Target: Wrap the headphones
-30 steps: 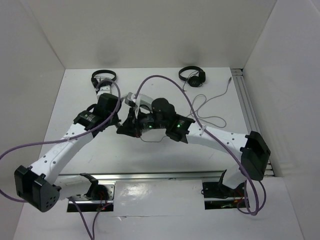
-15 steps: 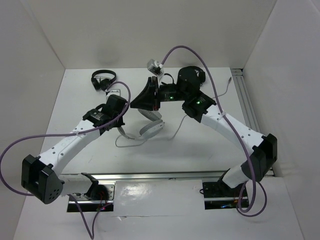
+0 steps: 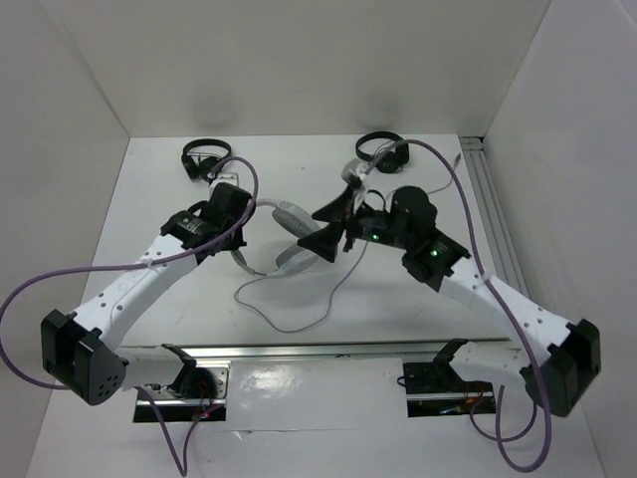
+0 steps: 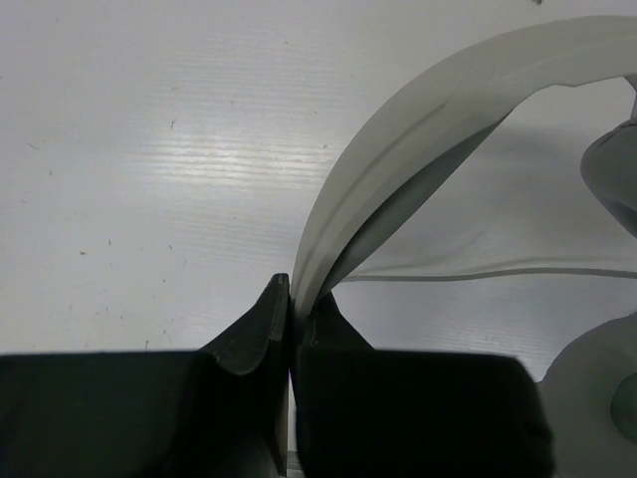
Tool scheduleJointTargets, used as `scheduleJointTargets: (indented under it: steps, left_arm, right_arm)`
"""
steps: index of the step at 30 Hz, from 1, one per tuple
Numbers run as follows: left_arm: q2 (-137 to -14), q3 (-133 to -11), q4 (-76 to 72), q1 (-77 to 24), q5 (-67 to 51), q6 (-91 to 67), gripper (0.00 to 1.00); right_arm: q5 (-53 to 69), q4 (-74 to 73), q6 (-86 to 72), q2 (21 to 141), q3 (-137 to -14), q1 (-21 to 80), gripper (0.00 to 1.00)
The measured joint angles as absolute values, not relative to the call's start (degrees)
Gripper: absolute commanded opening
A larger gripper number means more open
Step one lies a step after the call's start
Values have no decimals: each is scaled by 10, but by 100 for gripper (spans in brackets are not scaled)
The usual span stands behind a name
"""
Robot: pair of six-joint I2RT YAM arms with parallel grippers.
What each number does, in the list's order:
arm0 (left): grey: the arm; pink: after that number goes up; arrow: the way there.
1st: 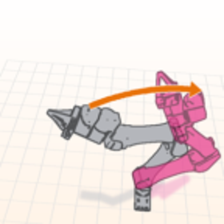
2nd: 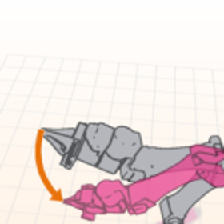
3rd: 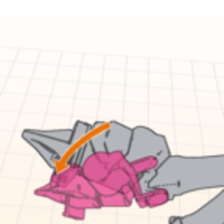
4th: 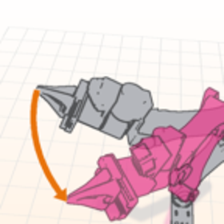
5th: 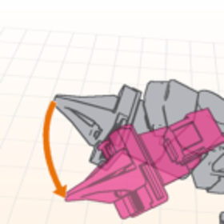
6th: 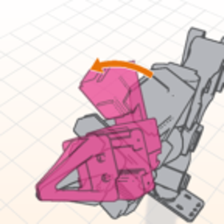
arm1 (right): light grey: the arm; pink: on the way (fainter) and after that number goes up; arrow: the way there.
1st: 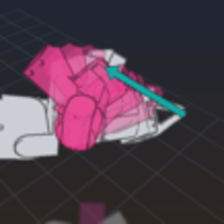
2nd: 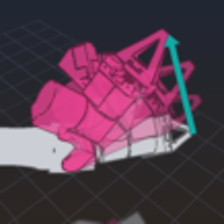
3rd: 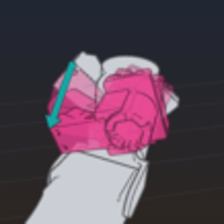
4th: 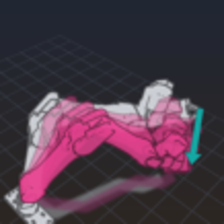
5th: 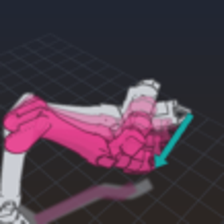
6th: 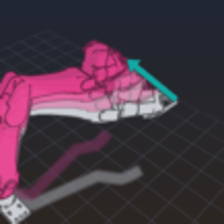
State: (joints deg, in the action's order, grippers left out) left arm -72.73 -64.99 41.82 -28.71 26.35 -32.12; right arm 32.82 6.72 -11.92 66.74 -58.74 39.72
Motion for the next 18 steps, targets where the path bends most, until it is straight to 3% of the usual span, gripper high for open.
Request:
scheduleJointTargets:
  steps: [8, 18]
  left_arm:
    - [-629, -741, 480, -287, 266, -369, 0]
    - [-600, -861, 545, -287, 239, -406, 0]
  right_arm:
    - [226, 191, -176, 575, -393, 305, 89]
    - [240, 402, -253, 641, -316, 320, 88]
